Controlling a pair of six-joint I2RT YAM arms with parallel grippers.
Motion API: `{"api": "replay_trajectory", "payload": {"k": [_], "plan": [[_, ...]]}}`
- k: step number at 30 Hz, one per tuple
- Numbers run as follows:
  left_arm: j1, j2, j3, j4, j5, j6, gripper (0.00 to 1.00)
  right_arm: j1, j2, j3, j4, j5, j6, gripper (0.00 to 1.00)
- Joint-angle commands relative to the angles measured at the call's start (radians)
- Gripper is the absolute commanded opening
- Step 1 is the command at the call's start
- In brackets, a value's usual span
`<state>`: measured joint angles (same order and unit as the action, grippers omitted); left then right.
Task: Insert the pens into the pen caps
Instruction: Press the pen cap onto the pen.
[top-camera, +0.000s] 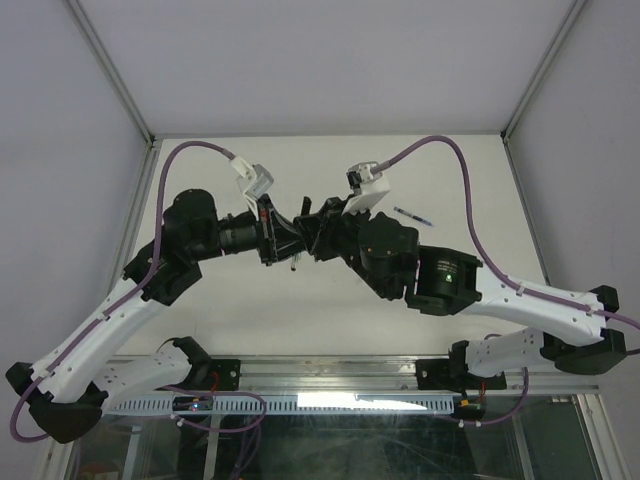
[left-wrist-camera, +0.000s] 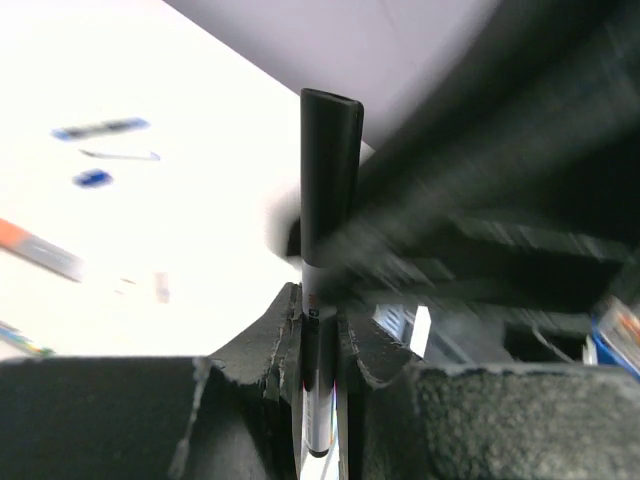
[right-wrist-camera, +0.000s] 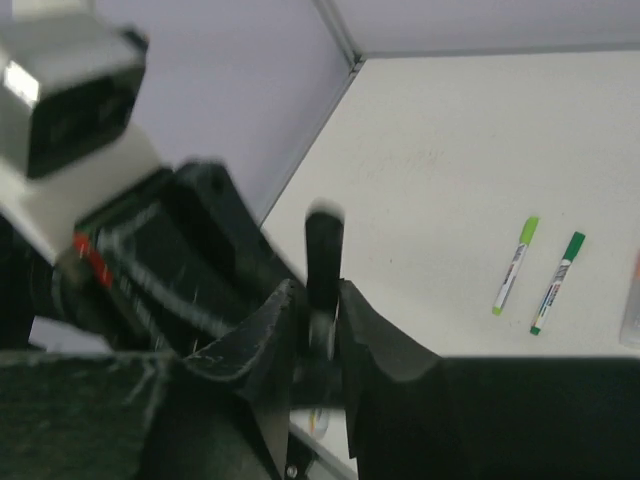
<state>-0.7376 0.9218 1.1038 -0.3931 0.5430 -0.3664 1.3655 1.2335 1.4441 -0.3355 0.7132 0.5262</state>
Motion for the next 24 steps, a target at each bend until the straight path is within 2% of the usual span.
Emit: {"api": "replay_trajectory", "payload": {"k": [1, 5, 10, 16, 20, 24], "plan": [[0.057, 0.0, 0.03, 0.168, -0.187, 0.021, 0.0, 0.043, -0.069, -0.019, -0.025, -0.08, -0.052, 0.29], [0.057, -0.003, 0.023, 0.156, -0.189, 0.025, 0.0, 0.043, -0.141, -0.094, 0.008, -0.043, -0.041, 0.39], [0.057, -0.012, 0.009, 0.152, -0.182, 0.032, 0.0, 0.042, -0.248, -0.205, 0.042, -0.002, -0.003, 0.43], [0.057, -0.018, -0.007, 0.154, -0.113, 0.037, 0.0, 0.04, -0.278, -0.2, 0.034, 0.02, -0.034, 0.51], [0.057, -0.02, -0.023, 0.159, -0.085, 0.027, 0.0, -0.011, -0.211, -0.093, -0.017, -0.094, -0.099, 0.58], [0.057, -0.021, -0.04, 0.167, -0.078, 0.017, 0.0, -0.164, -0.133, 0.004, -0.033, -0.309, -0.106, 0.61]]}}
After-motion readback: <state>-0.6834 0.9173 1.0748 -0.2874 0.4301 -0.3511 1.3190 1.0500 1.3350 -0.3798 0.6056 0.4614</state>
